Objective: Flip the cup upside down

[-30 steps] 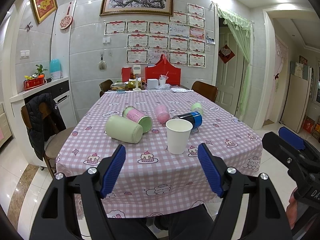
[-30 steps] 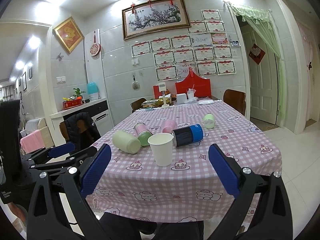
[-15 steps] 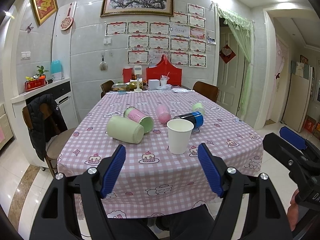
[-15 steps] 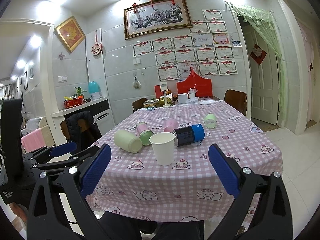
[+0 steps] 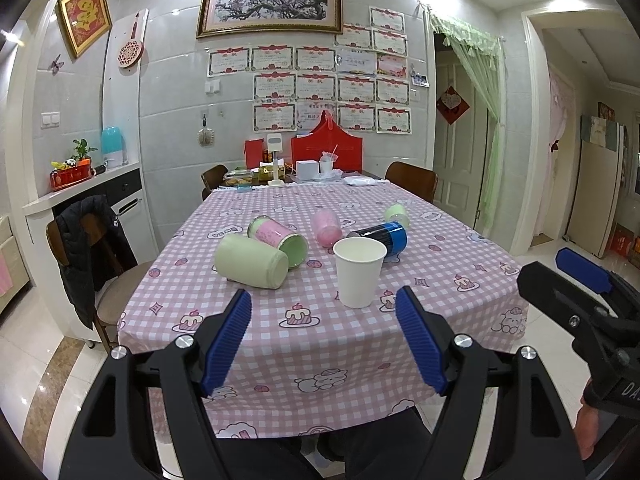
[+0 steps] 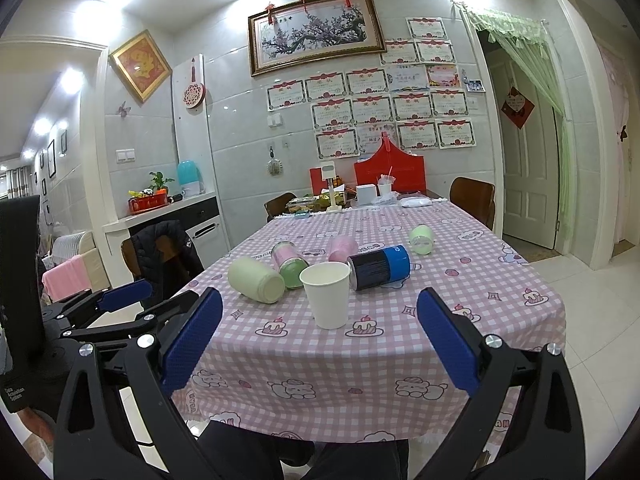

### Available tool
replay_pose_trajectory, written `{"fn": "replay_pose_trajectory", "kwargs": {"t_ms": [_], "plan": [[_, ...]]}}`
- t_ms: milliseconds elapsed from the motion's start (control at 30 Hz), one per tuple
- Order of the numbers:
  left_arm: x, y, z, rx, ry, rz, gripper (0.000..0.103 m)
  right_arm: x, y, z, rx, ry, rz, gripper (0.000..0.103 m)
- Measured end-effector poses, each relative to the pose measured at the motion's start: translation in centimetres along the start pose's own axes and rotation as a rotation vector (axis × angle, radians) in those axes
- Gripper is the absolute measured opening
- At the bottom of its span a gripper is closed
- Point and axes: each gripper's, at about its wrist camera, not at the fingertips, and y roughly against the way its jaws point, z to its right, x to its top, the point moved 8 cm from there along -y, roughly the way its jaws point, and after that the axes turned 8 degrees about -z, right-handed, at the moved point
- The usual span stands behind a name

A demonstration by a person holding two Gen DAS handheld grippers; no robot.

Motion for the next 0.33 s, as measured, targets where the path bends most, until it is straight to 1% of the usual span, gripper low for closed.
{"fn": "replay_pose_trajectory", "kwargs": {"t_ms": [333], "plan": [[-0.12,-0.03,-0.05,-0.001,0.006,-0.004,0.074,-0.24,-0.11,-0.11,0.002,0.003,-0.005,0.094]]}}
